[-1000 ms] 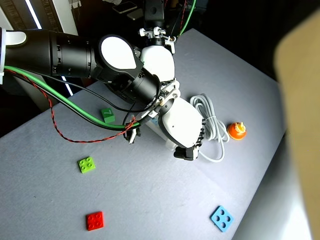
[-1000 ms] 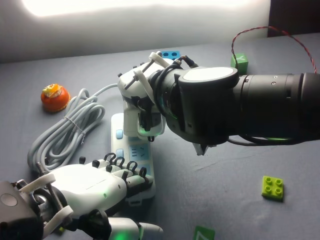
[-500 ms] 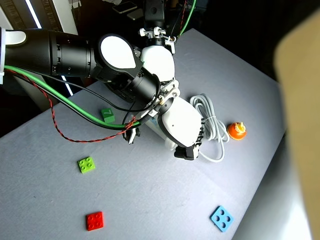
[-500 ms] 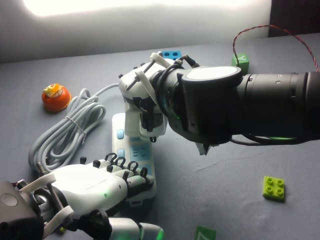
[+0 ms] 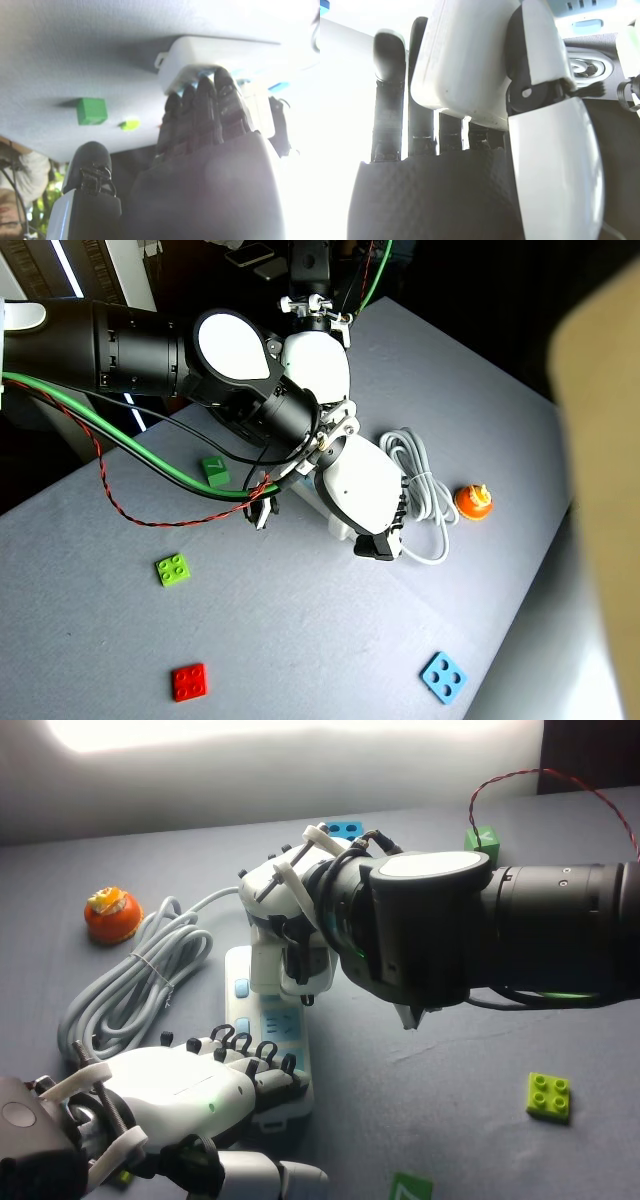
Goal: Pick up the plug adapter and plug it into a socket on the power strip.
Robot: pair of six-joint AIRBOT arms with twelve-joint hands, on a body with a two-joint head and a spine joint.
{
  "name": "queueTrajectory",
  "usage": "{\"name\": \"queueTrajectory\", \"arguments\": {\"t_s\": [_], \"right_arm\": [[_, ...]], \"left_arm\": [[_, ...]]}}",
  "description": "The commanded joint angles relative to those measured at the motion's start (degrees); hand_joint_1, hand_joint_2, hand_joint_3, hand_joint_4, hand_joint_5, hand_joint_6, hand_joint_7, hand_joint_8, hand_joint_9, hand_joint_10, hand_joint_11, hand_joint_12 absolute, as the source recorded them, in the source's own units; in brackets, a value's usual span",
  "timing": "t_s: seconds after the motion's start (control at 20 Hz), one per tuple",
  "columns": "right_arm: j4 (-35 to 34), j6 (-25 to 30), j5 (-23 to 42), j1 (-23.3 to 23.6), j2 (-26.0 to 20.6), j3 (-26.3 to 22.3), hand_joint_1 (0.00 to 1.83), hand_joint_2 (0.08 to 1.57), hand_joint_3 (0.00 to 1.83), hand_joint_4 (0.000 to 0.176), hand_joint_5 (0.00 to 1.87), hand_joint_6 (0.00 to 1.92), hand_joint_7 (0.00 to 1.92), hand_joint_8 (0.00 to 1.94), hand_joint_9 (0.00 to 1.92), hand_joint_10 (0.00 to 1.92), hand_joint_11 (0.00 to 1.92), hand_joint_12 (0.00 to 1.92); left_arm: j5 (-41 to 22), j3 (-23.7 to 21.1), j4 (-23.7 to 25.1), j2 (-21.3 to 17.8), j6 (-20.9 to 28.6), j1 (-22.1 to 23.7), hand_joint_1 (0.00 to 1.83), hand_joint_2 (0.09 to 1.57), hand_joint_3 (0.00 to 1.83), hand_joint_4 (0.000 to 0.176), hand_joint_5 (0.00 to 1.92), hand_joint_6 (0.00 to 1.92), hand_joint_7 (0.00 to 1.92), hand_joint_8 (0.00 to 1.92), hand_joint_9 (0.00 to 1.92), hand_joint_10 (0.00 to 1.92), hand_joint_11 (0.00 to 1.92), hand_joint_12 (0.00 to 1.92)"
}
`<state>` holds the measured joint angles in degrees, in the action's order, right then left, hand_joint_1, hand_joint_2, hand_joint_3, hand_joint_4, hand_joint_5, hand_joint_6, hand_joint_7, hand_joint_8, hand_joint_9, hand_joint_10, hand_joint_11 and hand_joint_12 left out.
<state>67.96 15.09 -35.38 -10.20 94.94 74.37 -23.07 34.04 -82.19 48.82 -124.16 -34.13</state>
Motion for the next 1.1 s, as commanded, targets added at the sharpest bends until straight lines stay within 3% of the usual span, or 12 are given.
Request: {"name": "queueTrajectory", "arguments": {"t_s": [0.0,0.1,0.25,0.35,0.7,1.05], "right_arm": [[0.0,-0.2,2.0,-0.2,-0.1,-0.6,1.03,1.1,0.0,0.0,0.69,0.23,0.76,0.2,0.58,0.71,0.36,1.51],[0.0,-0.5,2.1,-0.2,-0.2,-0.6,0.96,1.09,0.0,0.0,0.68,0.03,0.75,0.03,0.6,0.49,0.33,1.41],[0.0,-0.8,2.2,-0.1,-0.8,-1.1,0.9,1.08,0.0,0.0,0.57,0.0,0.63,0.0,0.61,0.18,0.23,1.3],[0.0,-1.0,2.2,0.0,-1.3,-1.6,0.86,1.08,0.0,0.0,0.55,0.0,0.61,0.0,0.61,0.07,0.21,1.21],[0.0,-2.5,2.5,2.1,-4.0,-4.5,0.65,1.09,0.01,0.0,0.42,0.0,0.48,0.0,0.47,0.0,0.0,1.11],[0.1,-4.8,1.9,5.9,-9.2,-9.7,0.58,1.08,0.0,0.0,0.35,0.0,0.38,0.0,0.38,0.0,0.0,0.86]], "left_arm": [[0.4,0.3,-0.2,0.2,0.5,0.2,0.0,1.26,0.0,0.0,0.14,0.01,0.12,0.0,0.1,0.0,0.0,0.21],[0.4,0.3,-0.2,0.0,0.5,0.5,0.0,1.26,0.0,0.0,0.12,0.0,0.11,0.0,0.09,0.0,0.0,0.19],[0.4,0.4,-0.2,0.0,0.7,0.8,0.0,1.26,0.0,0.0,0.13,0.0,0.11,0.0,0.1,0.0,0.0,0.2],[0.4,0.6,-0.2,0.0,0.8,1.1,0.0,1.26,0.0,0.0,0.11,0.0,0.09,0.0,0.08,0.0,0.0,0.19],[0.4,0.7,-0.2,0.1,1.2,2.0,0.0,1.28,0.0,0.0,0.11,0.01,0.08,0.01,0.09,0.01,0.0,0.15],[0.4,1.4,-0.2,0.4,1.5,3.2,0.0,1.28,0.0,0.0,0.09,0.0,0.06,0.0,0.07,0.0,0.0,0.12]]}}
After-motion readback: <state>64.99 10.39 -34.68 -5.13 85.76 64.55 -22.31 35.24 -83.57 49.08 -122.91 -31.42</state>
